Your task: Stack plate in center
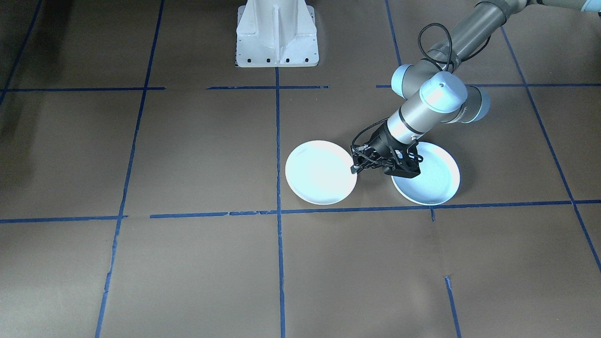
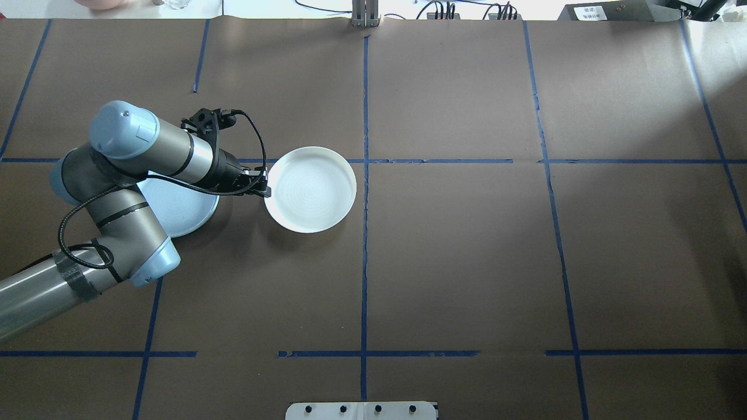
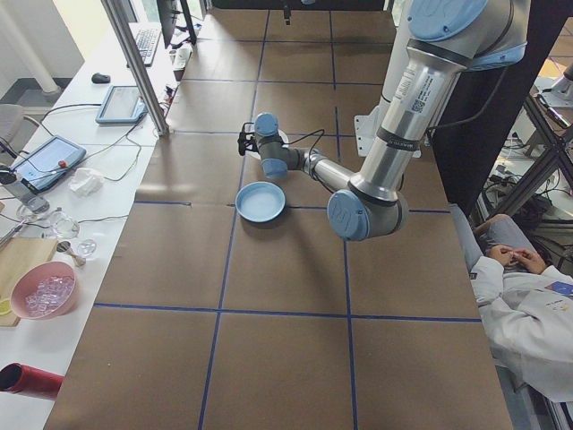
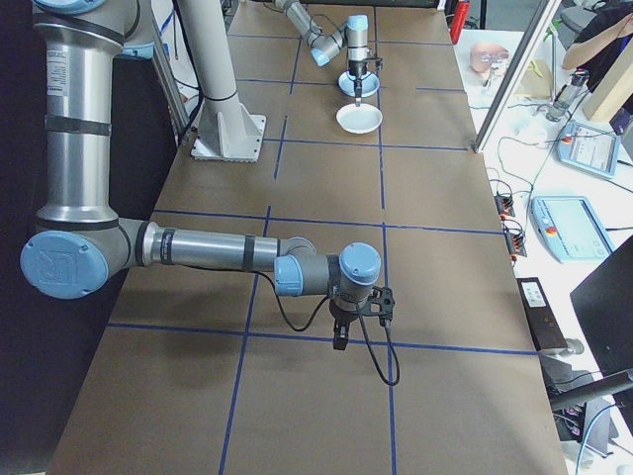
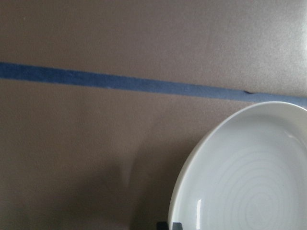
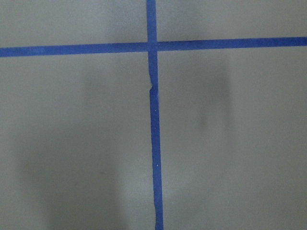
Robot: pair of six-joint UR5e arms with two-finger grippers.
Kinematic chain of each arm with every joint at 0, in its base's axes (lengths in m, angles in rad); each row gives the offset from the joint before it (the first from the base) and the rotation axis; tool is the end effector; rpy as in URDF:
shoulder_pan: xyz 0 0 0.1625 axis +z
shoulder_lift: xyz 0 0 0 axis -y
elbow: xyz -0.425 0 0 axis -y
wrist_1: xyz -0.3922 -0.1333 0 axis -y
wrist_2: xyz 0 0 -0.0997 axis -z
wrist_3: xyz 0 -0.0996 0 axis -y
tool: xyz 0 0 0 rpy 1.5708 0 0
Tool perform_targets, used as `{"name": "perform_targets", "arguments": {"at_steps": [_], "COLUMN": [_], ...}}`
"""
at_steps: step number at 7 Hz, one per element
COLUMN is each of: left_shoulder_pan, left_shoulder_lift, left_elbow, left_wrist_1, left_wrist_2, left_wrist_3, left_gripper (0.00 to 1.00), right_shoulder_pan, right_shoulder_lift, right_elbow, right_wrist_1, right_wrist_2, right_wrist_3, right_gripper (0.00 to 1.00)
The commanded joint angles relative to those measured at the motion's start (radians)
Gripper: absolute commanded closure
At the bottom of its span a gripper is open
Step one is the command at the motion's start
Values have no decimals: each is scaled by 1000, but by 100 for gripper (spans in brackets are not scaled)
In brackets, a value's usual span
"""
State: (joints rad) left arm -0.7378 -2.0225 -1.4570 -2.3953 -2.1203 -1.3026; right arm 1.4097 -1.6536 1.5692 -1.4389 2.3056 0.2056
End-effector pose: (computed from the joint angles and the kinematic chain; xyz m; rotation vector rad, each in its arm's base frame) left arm 0.4434 -0.5129 0.3571 0.1195 1.2199 -0.0901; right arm -0.0079 -0.4635 0.6882 -0.0894 -0.7306 0.0250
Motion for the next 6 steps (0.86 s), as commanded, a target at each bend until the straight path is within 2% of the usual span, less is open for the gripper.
{"name": "perform_targets", "arguments": {"at_steps": [1, 2, 3, 6], "left_shoulder_pan": [-127, -200, -230, -282], "left_shoulder_lift": [66, 114, 193, 269], "left_elbow": [-29, -39, -58, -80], "left_wrist_1": [17, 84, 122, 143], "left_wrist_2": [-68, -120, -133, -197], "left_wrist_3": [81, 241, 372, 463], "left_gripper": [100, 100, 100, 100], "right_shoulder_pan": [0, 0, 0, 0], "right_shoulder_lift": [0, 0, 0, 0], "right_elbow": [0, 0, 0, 0], "right_wrist_1": [0, 0, 0, -2], "right_wrist_2": [0, 0, 0, 0], "right_wrist_3": [0, 0, 0, 0], "right_gripper": [0, 0, 0, 0]}}
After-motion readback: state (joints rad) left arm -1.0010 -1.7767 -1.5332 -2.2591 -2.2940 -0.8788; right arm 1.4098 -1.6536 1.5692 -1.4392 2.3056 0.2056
